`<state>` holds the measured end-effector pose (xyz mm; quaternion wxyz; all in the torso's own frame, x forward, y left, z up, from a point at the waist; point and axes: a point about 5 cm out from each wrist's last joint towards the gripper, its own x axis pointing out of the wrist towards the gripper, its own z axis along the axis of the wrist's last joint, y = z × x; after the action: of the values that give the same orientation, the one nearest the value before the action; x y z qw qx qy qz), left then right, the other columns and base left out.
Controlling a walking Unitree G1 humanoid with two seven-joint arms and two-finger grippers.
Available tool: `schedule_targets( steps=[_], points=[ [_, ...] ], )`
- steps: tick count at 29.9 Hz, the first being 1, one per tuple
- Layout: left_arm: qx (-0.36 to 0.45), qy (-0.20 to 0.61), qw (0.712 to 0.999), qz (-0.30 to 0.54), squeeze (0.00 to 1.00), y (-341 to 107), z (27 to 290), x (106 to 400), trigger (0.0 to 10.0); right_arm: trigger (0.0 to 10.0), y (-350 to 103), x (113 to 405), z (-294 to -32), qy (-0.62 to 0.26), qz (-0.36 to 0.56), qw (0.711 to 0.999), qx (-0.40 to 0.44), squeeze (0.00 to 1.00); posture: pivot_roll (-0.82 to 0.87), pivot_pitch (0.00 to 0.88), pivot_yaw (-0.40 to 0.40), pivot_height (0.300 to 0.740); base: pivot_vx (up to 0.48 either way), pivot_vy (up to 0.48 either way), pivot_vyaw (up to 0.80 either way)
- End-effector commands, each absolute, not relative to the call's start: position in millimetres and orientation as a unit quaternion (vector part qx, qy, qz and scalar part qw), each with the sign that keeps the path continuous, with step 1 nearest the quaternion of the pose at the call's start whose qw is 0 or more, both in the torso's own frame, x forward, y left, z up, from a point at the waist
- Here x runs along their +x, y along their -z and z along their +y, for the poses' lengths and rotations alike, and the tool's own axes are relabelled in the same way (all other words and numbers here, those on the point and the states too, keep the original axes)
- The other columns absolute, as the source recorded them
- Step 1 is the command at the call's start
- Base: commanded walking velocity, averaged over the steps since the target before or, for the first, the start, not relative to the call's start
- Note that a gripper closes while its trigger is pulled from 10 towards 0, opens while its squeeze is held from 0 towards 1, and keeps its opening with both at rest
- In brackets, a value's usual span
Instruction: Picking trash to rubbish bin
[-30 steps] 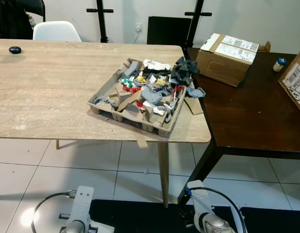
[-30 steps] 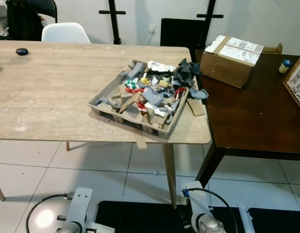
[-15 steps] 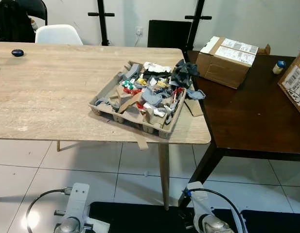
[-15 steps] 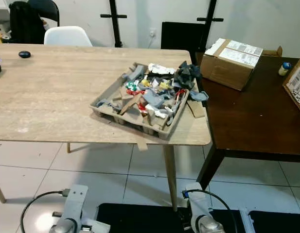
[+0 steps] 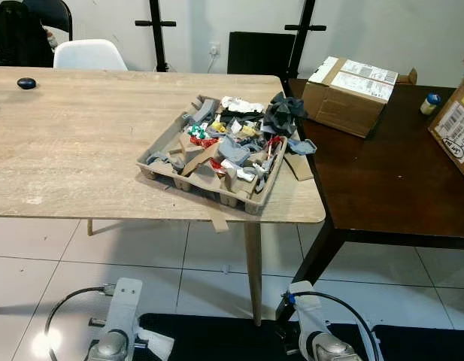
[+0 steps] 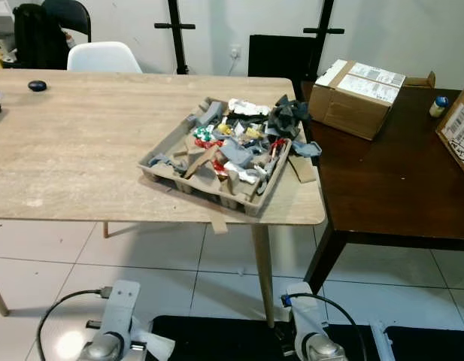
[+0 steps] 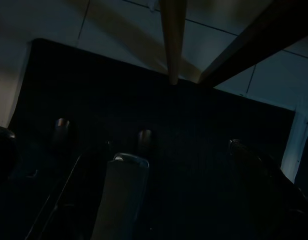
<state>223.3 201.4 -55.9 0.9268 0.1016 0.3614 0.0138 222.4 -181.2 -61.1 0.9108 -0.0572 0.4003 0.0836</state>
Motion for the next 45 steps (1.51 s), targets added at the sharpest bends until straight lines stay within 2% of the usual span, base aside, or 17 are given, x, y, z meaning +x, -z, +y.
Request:
schedule_targets(
  steps=[1,6,14,22,30,36,41,45],
  points=[
    [0.103,-0.011,0.926,0.364,0.00,58.5,198.7,219.3,10.0,10.0,64.6,217.2,-182.9,-0.077,0.413,0.906,-0.055,0.00,0.14,0.094,0.019,0.740,0.000,0.000,0.00],
    [0.102,-0.012,0.928,0.358,0.00,56.5,198.7,221.7,10.0,10.0,63.3,219.3,-180.3,-0.081,0.408,0.909,-0.029,0.00,0.14,0.097,0.019,0.740,0.000,0.000,0.00],
    [0.102,-0.014,0.931,0.351,0.00,54.5,199.9,223.0,10.0,10.0,63.6,219.4,-179.7,-0.086,0.411,0.906,-0.059,0.00,0.14,0.100,0.019,0.740,0.000,0.000,0.00],
    [0.101,-0.016,0.933,0.346,0.00,52.2,200.6,225.4,10.0,10.0,63.7,219.1,-177.0,-0.088,0.410,0.907,-0.024,0.00,0.15,0.103,0.010,0.740,0.000,0.000,0.00],
    [0.097,-0.032,0.934,0.341,0.00,51.4,207.3,222.0,10.0,10.0,64.7,219.2,-176.7,-0.087,0.418,0.901,-0.072,0.00,0.17,0.105,0.000,0.740,0.000,0.000,0.00],
    [0.078,-0.068,0.939,0.329,0.00,44.5,220.2,228.2,10.0,10.0,65.5,220.3,-172.5,-0.038,0.422,0.905,-0.030,0.00,0.19,0.091,-0.001,0.740,0.000,0.000,0.00],
    [0.080,-0.064,0.941,0.321,0.00,38.5,220.6,237.9,10.0,10.0,62.0,225.9,-174.1,0.007,0.410,0.911,0.044,0.00,0.20,0.088,-0.007,0.740,0.000,0.000,0.00],
    [0.085,-0.050,0.942,0.322,0.00,35.8,217.7,244.5,10.0,10.0,59.5,230.0,-171.3,0.006,0.401,0.914,0.063,0.00,0.17,0.087,0.003,0.740,0.000,0.000,0.00]
  ],
)
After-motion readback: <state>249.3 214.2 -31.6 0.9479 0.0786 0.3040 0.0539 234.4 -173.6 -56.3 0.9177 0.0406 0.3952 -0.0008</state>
